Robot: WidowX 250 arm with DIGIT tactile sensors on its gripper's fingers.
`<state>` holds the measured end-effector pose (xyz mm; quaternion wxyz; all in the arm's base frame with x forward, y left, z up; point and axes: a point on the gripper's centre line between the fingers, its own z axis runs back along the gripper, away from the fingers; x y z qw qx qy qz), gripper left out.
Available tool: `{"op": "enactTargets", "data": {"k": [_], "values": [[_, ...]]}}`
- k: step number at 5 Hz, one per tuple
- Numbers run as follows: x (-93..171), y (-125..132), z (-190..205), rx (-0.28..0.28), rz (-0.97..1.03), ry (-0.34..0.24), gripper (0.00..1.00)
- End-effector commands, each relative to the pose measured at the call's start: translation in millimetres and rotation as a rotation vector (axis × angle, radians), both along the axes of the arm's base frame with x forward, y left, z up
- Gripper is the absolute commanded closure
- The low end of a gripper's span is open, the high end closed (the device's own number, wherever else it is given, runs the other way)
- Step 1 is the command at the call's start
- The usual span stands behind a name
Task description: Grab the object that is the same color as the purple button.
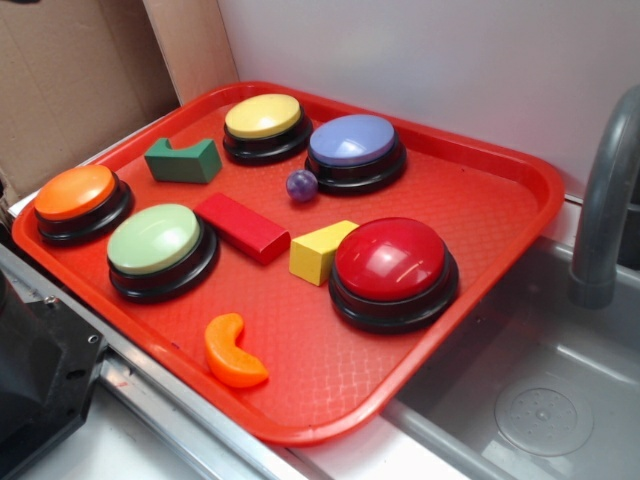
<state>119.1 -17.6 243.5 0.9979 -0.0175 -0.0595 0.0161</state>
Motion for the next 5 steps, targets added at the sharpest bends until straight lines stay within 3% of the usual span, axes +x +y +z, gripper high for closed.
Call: {"op": "enactTargets", "data": {"k": [1,2,3,5], "values": [[0,0,0,0.0,0.0,0.0,0.0],[12,-1,-13,0.001,-0.006,-0.085,0.0],[36,-2,-37,0.017,0.018,-0.125,0.0],[100,10,-103,0.011,0.059,-0.155,0.0]]}}
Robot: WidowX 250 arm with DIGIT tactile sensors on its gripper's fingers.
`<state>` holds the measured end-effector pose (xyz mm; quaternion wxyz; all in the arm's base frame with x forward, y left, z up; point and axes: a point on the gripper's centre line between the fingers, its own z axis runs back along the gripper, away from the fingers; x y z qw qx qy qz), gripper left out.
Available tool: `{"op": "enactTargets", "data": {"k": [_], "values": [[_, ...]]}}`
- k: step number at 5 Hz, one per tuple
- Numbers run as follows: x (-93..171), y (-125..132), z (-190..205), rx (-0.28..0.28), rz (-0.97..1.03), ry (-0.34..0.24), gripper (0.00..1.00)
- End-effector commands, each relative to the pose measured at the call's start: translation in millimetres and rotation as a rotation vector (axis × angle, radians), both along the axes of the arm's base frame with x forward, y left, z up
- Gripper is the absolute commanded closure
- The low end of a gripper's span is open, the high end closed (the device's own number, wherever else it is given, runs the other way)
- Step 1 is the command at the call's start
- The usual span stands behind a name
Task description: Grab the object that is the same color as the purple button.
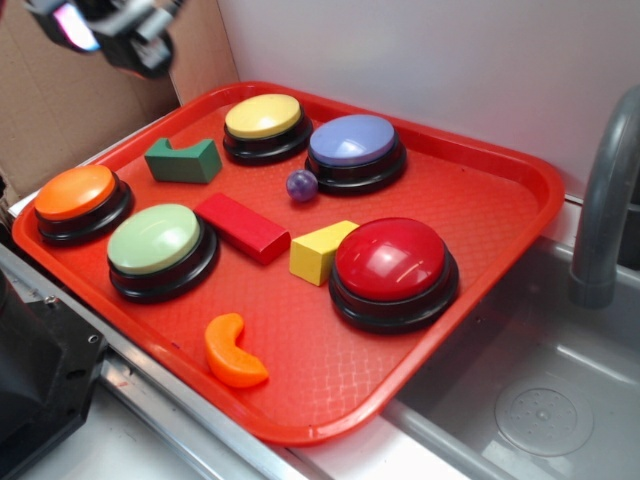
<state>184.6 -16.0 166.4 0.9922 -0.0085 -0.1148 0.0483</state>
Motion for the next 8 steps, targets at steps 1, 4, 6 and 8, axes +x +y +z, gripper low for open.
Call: {"op": "enactTargets", "data": {"k": [1,4,6,8], "values": [[61,10,-56,0.03,0.032,-0.013,0.0],[107,6,-125,0.078,0.057,0.031,0.0],[109,12,-139,0.097,0.076,0.052,0.54],[101,16,-117,0.071,0.114,0.068,1.0]]}}
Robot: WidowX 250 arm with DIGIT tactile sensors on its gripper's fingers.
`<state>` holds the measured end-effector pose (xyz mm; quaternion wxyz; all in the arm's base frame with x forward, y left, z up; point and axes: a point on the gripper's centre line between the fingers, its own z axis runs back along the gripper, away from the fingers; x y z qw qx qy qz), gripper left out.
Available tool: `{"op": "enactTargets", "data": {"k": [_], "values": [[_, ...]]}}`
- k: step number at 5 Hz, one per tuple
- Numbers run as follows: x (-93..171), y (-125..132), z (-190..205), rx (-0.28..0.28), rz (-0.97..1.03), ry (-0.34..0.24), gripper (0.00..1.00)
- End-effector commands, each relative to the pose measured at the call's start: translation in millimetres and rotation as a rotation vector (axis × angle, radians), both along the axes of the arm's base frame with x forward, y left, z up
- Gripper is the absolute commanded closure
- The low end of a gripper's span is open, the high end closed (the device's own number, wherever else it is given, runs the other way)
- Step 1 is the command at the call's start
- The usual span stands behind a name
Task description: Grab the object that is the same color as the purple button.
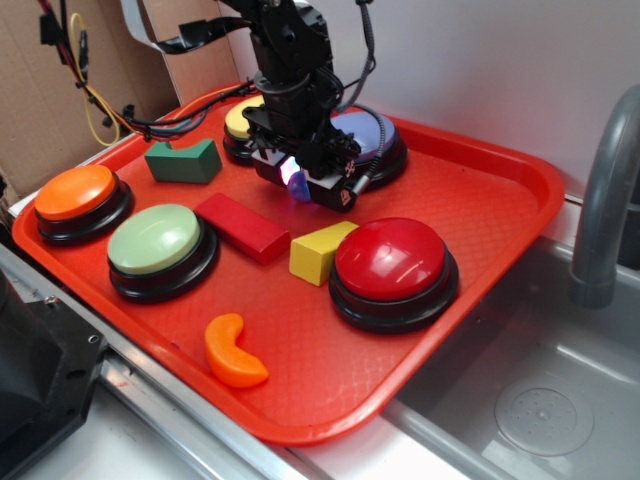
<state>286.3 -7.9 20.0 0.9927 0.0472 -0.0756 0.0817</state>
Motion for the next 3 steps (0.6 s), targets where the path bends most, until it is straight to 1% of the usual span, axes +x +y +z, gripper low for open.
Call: {"op": "enactTargets", "data": {"k": [1,2,3], "values": [[-10,10,78,-0.076,0.041,-0.043,1.0],[-21,15,118,-0.08,0.065,0.0,1.0],[-40,28,164,-0.128,0.083,-0.029,1.0]]}}
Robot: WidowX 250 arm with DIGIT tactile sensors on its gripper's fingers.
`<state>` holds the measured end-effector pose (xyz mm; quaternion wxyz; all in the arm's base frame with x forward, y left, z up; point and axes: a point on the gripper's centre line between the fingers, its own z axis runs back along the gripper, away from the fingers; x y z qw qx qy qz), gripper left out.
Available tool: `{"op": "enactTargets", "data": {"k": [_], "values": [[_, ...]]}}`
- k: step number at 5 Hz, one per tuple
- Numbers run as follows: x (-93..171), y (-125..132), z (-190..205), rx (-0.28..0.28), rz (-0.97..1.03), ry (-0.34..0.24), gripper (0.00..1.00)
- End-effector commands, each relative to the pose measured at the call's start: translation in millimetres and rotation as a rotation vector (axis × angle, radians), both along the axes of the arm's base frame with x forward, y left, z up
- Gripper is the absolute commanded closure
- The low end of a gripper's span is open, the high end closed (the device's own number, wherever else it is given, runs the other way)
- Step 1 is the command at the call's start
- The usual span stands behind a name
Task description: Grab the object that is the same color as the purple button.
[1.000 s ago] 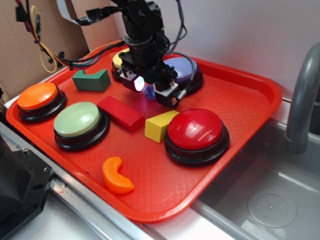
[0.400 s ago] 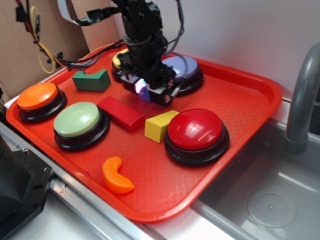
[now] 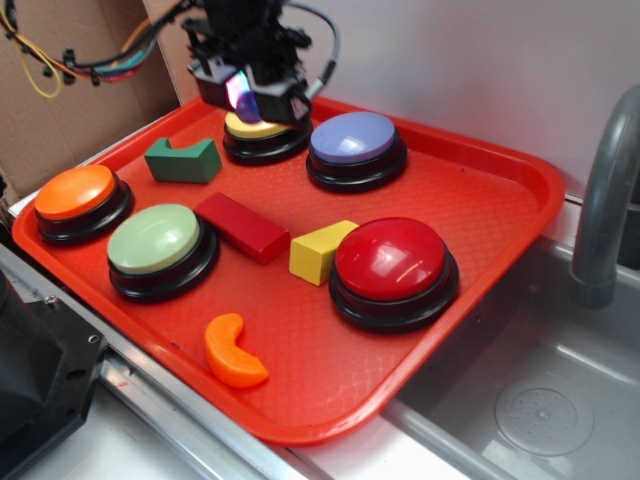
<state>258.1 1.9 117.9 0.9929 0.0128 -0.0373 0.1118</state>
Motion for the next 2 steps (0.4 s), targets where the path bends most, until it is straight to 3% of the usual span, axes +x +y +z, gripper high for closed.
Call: {"op": "enactTargets", "data": {"k": [1,2], "values": [[-27.2,28.2,80.4,-0.043,0.085,-0.183,1.0],[-23.6,29.1,73.1,0.021,0.07,-0.14,1.0]]}}
